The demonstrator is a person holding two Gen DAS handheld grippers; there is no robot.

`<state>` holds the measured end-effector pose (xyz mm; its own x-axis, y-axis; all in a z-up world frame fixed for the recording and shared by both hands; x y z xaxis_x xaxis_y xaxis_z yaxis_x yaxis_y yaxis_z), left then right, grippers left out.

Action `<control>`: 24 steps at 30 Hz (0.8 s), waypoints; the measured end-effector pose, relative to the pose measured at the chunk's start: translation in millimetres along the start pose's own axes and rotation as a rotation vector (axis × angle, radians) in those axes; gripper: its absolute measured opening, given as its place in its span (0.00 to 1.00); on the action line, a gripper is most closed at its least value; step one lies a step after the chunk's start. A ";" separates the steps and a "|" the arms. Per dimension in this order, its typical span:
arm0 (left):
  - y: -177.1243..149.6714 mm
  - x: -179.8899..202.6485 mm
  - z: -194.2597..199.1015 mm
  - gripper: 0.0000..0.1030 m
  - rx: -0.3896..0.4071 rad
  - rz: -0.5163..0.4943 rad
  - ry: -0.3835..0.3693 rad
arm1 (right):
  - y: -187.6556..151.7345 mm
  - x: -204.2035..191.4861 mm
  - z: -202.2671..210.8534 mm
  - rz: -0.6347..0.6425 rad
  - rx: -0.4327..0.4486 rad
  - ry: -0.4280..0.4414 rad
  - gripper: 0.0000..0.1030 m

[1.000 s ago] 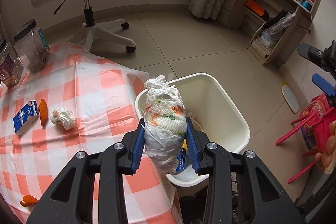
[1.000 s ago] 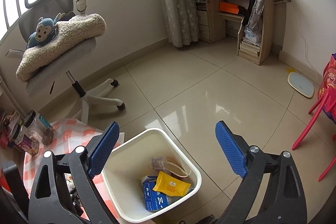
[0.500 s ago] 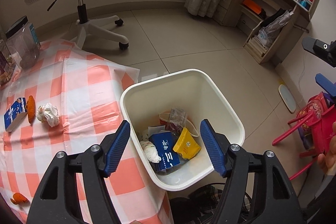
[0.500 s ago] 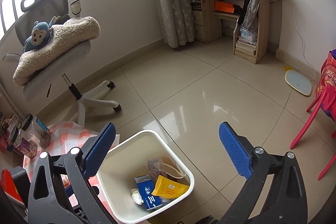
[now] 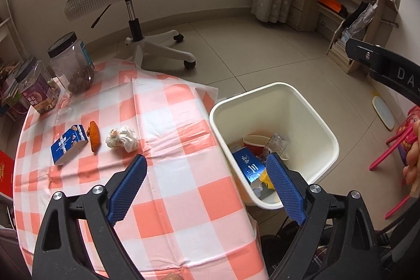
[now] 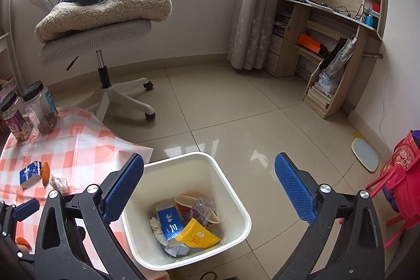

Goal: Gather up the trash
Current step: 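Move both tools back over the table, then grasp the orange snack piece with the left tool while the right tool grasps the crumpled paper ball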

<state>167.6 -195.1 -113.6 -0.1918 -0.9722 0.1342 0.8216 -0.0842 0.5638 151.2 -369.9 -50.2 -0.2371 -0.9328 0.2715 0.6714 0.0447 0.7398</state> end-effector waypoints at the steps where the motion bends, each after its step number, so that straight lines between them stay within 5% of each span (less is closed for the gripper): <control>1: -3.5 -8.7 -0.2 0.87 -0.020 0.003 0.011 | 1.1 -4.6 0.9 0.008 0.000 0.009 0.93; 14: -82.2 -150.8 -16.7 0.87 -0.335 -0.148 0.280 | 8.1 -99.7 -2.5 0.152 -0.076 0.195 0.93; 21: -117.7 -216.6 -15.4 0.87 -0.442 -0.272 0.329 | 6.3 -161.5 -4.2 0.262 -0.110 0.262 0.93; 24: -125.3 -242.8 -20.9 0.87 -0.466 -0.243 0.336 | 0.7 -190.4 -9.9 0.315 -0.143 0.329 0.93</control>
<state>122.4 47.0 -233.9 -0.2857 -0.9223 -0.2602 0.9380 -0.3248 0.1213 203.8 -195.8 -107.4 0.2133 -0.9464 0.2427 0.7699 0.3157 0.5546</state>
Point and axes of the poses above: each gripper's, at about its wrist camera, not at the fingertips, and z roughly against the way its jaws point, x to its right, y to its top, the point moved 4 cm from there along -z, roughly the way its jaws point, and after that the axes turned 14 degrees about z, right-handed, at the moved point
